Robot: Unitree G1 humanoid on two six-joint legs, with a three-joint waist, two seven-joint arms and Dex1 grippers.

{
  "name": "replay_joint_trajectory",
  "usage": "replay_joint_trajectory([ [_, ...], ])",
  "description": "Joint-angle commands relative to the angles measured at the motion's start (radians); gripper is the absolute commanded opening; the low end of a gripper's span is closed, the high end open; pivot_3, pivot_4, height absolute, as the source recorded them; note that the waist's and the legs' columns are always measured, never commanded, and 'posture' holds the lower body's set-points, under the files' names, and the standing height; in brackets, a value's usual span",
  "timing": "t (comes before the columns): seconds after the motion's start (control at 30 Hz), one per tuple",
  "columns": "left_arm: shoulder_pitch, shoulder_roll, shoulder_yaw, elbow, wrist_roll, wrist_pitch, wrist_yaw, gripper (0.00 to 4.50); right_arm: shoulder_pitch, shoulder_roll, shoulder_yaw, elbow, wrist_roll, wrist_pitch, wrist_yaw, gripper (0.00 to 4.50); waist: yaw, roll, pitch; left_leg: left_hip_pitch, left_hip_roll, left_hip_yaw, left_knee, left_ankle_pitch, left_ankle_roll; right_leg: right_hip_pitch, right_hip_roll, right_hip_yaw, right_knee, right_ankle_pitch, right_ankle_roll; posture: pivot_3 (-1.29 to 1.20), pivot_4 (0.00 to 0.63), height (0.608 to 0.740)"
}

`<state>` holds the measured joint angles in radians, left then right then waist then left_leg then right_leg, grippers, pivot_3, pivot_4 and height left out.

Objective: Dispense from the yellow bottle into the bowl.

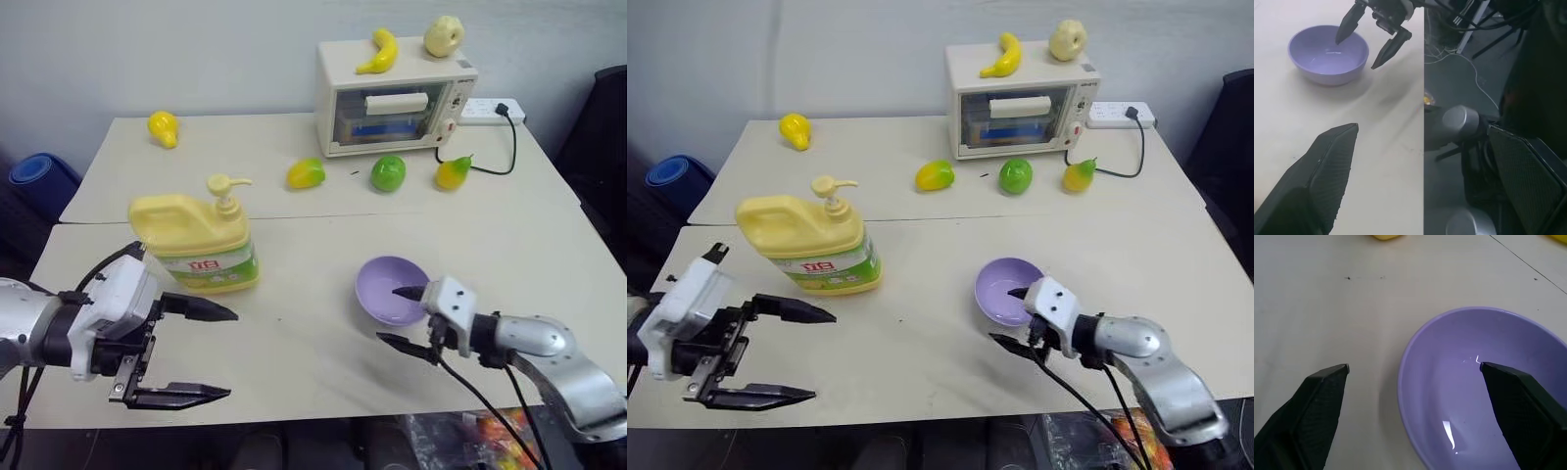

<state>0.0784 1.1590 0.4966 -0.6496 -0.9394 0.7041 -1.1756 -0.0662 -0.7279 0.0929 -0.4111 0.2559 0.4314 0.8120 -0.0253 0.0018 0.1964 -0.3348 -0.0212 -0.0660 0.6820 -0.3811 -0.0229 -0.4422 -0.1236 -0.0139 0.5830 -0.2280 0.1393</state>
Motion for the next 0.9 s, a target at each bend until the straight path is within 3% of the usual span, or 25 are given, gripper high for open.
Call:
replay_joint_trajectory([
  [0.03,-0.036,0.003,-0.042,0.022,0.036,-0.031,-0.010,4.50,-0.020,0.020,0.025,0.032,-0.048,-0.039,-0.024,3.59,0.000,0.000,0.000,0.000,0.000,0.000,0.000,0.000,0.000,0.000,0.000,0.000,0.000,0.000,0.000,0.00,0.150,0.740],
  [0.2,-0.095,-0.001,-0.074,0.058,0.051,-0.037,-0.016,4.50,-0.012,0.023,0.066,0.077,-0.106,-0.096,-0.017,1.89,0.000,0.000,0.000,-0.001,0.000,0.001,0.000,0.000,0.000,-0.001,0.000,0.001,0.001,0.000,0.000,0.00,0.150,0.740],
  [0.5,-0.128,-0.012,-0.093,0.080,0.079,-0.045,-0.020,4.50,-0.013,0.053,0.077,0.128,-0.118,-0.123,-0.018,1.89,0.000,0.000,0.000,0.000,0.001,0.002,0.000,0.000,0.000,-0.001,0.001,0.002,0.002,0.000,0.000,0.00,0.150,0.740],
  [0.6,-0.138,-0.018,-0.106,0.077,0.080,-0.045,-0.020,4.50,-0.023,0.066,0.073,0.152,-0.125,-0.140,-0.024,1.31,-0.001,0.000,0.000,0.000,0.001,0.002,0.000,0.000,0.000,-0.001,0.002,0.002,0.002,0.000,0.000,0.00,0.150,0.740],
  [0.73,-0.157,-0.025,-0.121,0.073,0.078,-0.043,-0.016,4.50,-0.033,0.074,0.074,0.170,-0.135,-0.160,-0.024,0.01,-0.002,-0.002,-0.001,0.001,0.001,0.002,0.000,0.000,0.000,-0.001,0.002,0.003,0.003,0.000,0.000,0.00,0.150,0.740],
  [0.9,-0.202,-0.035,-0.126,0.077,0.058,-0.032,-0.004,4.50,-0.050,0.042,0.069,0.137,-0.142,-0.166,0.016,0.01,0.000,-0.002,-0.001,0.001,0.003,0.002,0.000,0.000,0.000,-0.001,0.005,0.003,0.004,0.000,0.000,0.00,0.150,0.740],
])
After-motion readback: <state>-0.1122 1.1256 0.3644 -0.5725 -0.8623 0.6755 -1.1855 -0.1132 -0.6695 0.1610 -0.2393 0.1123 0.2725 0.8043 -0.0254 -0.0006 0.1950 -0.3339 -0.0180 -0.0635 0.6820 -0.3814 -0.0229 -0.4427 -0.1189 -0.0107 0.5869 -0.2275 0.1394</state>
